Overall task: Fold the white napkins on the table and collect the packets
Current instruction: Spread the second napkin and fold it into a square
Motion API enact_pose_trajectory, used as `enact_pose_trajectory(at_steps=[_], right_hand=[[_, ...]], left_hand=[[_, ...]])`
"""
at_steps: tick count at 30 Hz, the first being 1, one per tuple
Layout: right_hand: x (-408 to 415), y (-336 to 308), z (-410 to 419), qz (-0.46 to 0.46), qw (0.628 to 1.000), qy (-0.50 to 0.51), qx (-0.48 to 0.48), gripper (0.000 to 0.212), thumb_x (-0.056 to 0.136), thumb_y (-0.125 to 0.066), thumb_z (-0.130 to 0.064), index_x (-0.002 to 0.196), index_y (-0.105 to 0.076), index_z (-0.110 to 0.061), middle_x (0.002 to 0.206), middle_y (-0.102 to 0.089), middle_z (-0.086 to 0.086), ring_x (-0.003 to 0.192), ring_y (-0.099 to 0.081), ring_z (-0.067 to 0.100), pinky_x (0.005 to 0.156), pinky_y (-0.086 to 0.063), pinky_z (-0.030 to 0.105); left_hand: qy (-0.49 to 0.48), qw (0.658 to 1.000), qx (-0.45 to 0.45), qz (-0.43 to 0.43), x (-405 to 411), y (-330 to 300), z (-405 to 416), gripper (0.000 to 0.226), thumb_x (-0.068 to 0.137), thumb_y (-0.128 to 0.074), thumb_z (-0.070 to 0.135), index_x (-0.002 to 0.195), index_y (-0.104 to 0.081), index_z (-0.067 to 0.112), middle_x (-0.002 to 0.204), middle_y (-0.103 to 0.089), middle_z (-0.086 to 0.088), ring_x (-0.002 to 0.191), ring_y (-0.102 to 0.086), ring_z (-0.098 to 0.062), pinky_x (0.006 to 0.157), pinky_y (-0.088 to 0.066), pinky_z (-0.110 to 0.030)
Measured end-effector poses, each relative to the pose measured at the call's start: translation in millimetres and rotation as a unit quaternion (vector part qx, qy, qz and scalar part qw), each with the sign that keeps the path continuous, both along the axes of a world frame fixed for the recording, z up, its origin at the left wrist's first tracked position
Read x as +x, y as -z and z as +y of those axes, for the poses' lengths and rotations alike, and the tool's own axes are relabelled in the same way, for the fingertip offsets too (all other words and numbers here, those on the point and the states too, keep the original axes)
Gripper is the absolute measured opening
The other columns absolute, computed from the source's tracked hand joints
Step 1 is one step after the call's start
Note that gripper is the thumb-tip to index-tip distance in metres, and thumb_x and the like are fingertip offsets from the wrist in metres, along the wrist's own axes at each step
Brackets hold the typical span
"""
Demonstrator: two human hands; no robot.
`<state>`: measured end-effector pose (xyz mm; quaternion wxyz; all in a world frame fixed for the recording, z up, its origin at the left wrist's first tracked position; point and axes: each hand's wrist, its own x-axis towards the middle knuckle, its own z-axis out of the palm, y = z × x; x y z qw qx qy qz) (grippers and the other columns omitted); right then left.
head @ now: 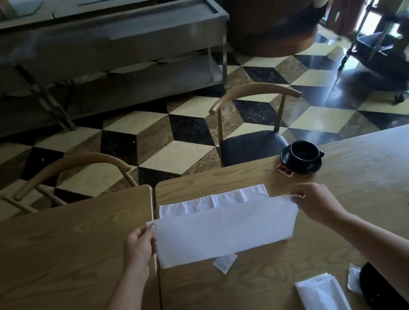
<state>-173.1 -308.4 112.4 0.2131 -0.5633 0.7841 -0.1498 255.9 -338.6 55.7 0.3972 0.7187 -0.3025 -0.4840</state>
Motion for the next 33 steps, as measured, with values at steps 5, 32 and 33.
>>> enact_pose_trajectory(at_steps=[5, 32, 33], right_hand=[[-13.5, 23.0, -41.7, -0.053, 0.998, 0.038, 0.018, 0.011, 0.082, -0.065, -0.012, 0.073, -0.069, -0.008, 0.061, -0.070, -0.001, 0.066, -0.068, 0.019, 0.065, -0.055, 0.035], [-10.3, 162.0, -164.0, -0.130, 0.970, 0.157, 0.130, 0.020, 0.083, -0.064, -0.021, 0.067, -0.064, -0.008, 0.066, -0.071, 0.010, 0.065, -0.069, 0.030, 0.063, -0.058, 0.039], [-8.1, 161.1, -162.7, -0.104, 0.975, 0.152, 0.125, 0.025, 0.083, -0.063, -0.023, 0.063, -0.055, -0.009, 0.070, -0.067, 0.012, 0.066, -0.062, 0.031, 0.058, -0.049, 0.035]], left_hand=[[0.002, 0.999, 0.023, -0.027, -5.2, 15.2, -37.8, 0.021, 0.093, -0.062, 0.024, 0.075, -0.066, 0.013, 0.066, -0.064, -0.006, 0.063, -0.058, -0.023, 0.056, -0.047, -0.030], [-0.038, 0.990, 0.123, -0.064, -27.0, 109.4, -139.5, 0.010, 0.094, -0.061, 0.015, 0.094, -0.052, 0.012, 0.068, -0.064, -0.012, 0.041, -0.058, -0.010, 0.047, -0.044, -0.023], [-0.047, 0.989, 0.107, -0.086, -29.6, 108.2, -137.5, 0.012, 0.094, -0.061, 0.014, 0.095, -0.049, 0.012, 0.070, -0.064, -0.013, 0.046, -0.059, -0.015, 0.048, -0.044, -0.025]])
